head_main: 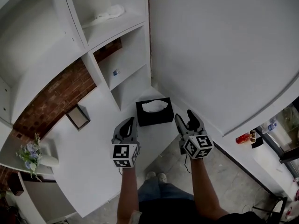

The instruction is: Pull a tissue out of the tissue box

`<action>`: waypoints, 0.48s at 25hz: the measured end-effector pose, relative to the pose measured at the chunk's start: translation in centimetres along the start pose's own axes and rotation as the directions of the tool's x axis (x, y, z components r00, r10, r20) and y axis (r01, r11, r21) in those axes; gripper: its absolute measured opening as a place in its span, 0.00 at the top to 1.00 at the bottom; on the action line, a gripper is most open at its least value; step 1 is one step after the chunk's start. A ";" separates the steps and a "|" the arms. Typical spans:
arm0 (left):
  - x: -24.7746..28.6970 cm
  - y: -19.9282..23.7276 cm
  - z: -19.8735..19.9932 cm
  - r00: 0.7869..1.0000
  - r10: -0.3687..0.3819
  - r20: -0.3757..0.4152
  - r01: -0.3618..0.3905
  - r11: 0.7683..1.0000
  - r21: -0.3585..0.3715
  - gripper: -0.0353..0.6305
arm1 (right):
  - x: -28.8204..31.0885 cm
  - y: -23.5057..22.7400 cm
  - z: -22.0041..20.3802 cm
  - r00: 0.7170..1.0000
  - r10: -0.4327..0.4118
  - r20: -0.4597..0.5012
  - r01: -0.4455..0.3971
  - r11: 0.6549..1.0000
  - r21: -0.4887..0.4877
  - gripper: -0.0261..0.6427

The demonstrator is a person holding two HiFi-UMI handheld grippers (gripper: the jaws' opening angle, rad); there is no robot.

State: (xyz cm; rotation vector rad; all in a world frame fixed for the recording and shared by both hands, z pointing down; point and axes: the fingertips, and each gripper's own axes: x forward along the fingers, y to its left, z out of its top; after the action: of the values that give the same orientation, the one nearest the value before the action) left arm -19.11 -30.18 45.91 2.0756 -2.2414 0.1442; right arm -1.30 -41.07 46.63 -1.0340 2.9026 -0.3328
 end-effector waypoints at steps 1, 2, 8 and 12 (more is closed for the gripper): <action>0.3 0.3 -0.1 1.000 0.000 -0.002 0.000 1.000 -0.006 0.94 | 0.6 -0.1 -0.1 1.000 0.004 -0.013 -0.004 1.000 -0.011 0.61; 0.6 0.5 -0.1 1.000 -0.001 -0.004 0.001 1.000 -0.012 0.94 | 1.1 -0.2 -0.1 1.000 0.008 -0.024 -0.008 1.000 -0.023 0.61; 1.8 1.0 -1.0 1.000 -0.008 -0.020 0.007 0.999 -0.034 0.94 | 5.0 -1.0 1.3 0.992 0.071 -0.102 -0.086 0.985 -0.149 0.61; 2.2 1.4 -1.3 1.000 -0.006 -0.024 0.005 0.999 -0.033 0.94 | 8.1 -1.0 2.5 0.976 0.134 -0.170 -0.173 0.954 -0.246 0.61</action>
State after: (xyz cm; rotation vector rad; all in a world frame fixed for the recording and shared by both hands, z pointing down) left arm -20.64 -32.09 47.46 2.0522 -2.2089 0.1296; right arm -6.70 -47.41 44.64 -0.8327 3.2066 -0.0236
